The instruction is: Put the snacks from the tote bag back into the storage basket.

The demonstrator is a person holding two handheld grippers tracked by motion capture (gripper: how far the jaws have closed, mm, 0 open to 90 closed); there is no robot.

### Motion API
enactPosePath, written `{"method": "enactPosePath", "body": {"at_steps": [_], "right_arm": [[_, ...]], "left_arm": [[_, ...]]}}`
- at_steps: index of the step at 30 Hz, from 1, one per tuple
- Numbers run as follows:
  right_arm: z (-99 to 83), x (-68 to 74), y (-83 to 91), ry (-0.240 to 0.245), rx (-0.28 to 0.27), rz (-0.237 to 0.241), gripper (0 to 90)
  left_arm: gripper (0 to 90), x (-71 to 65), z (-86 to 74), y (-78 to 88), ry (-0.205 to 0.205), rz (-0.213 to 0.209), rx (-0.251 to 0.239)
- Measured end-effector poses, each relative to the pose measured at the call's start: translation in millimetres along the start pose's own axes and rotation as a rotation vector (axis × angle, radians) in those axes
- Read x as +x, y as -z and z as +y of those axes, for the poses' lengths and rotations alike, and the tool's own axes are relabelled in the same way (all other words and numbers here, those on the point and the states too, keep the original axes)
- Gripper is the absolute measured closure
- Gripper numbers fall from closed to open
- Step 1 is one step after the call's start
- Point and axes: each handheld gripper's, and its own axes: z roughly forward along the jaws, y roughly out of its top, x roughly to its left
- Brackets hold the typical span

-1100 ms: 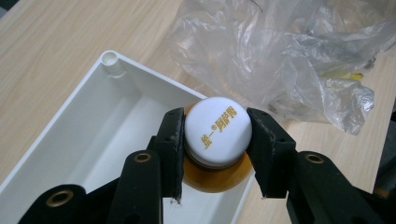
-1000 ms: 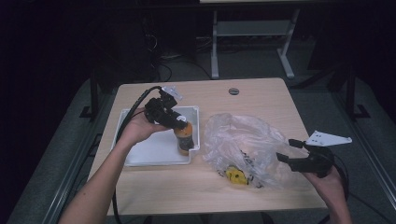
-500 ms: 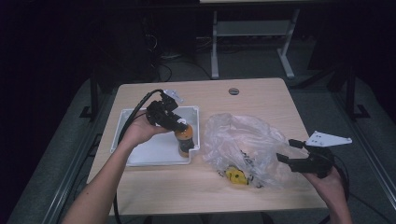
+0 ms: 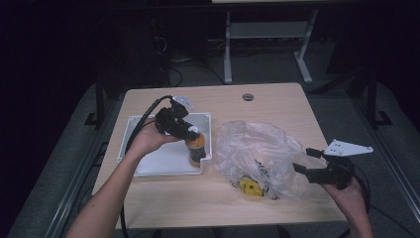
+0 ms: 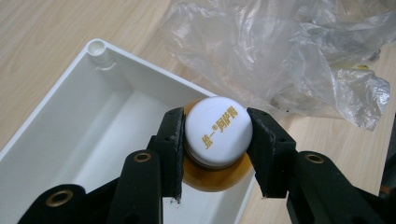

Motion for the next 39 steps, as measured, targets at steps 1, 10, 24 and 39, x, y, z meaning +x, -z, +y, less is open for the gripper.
{"method": "enactPosePath", "body": {"at_steps": [1,10,24,39], "right_arm": [[0.1,0.4,-0.1,0.0,0.002,0.0,24.6],[0.1,1.1,0.4,0.001,0.001,0.001,24.4],[-0.4,0.2,-1.4,0.002,0.007,0.004,24.0],[-0.6,-0.3,-1.7,-0.009,0.005,0.012,22.9]], "left_arm": [[59.0,-0.8,0.3,-0.5,-0.004,0.0,-0.002],[58.8,1.0,-1.1,-0.1,-0.045,-0.014,-0.003],[55.3,3.5,-5.6,-2.1,-0.005,-0.034,-0.035],[46.6,3.5,-7.8,7.9,0.016,-0.009,-0.069]]}}
